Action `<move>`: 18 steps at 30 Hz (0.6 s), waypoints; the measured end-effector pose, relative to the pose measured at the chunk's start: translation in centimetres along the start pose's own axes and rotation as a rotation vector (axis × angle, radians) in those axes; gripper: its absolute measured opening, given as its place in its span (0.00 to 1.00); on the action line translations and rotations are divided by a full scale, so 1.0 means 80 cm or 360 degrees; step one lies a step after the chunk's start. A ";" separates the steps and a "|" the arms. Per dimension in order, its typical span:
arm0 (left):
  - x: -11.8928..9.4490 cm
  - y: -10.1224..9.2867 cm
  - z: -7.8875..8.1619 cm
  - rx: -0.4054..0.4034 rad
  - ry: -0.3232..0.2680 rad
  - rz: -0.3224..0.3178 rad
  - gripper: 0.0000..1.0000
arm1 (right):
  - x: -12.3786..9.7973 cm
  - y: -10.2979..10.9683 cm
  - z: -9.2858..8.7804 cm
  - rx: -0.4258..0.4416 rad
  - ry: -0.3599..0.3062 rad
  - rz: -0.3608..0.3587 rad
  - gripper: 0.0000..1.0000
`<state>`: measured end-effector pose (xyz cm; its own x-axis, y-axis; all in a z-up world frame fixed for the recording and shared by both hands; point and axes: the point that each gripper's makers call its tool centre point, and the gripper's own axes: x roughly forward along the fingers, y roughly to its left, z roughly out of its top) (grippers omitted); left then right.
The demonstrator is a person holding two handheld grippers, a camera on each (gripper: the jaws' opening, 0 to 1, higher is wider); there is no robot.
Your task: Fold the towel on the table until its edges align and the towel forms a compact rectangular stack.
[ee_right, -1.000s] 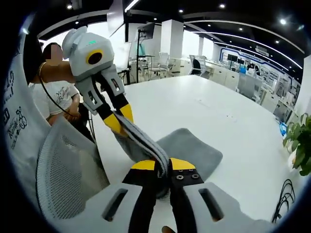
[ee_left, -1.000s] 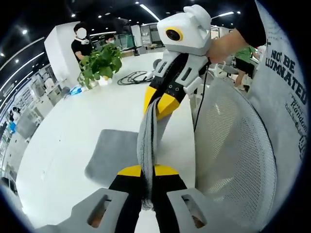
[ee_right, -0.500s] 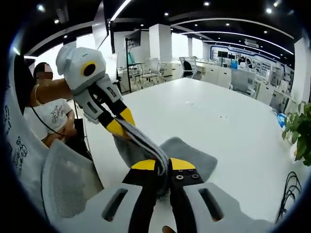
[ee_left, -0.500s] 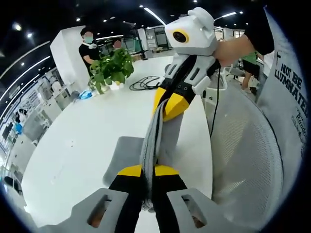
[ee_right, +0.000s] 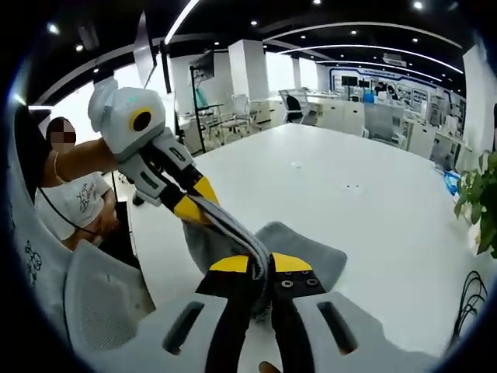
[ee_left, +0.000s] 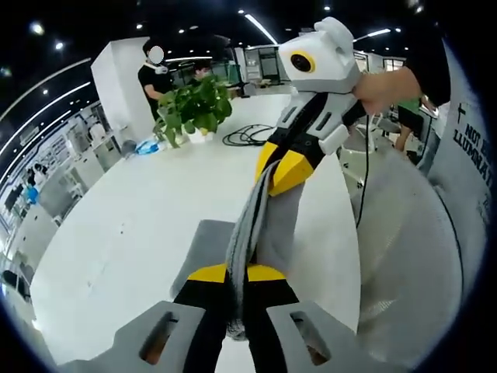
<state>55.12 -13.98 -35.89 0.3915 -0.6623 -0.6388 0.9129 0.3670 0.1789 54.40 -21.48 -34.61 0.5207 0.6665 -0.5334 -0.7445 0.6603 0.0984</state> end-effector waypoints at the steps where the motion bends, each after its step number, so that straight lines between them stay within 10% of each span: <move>1: 0.004 0.004 -0.002 -0.0005 0.0004 0.0001 0.06 | 0.002 -0.002 0.000 0.0005 0.0004 -0.0002 0.06; 18: 0.029 0.034 -0.013 -0.0060 0.0028 -0.0006 0.06 | 0.031 -0.030 0.005 0.0064 0.0011 0.0015 0.05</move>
<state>58.40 -13.82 -37.67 0.3854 -0.6524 -0.6525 0.9092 0.3890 0.1481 57.63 -21.26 -35.86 0.5105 0.6705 -0.5383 -0.7321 0.6673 0.1370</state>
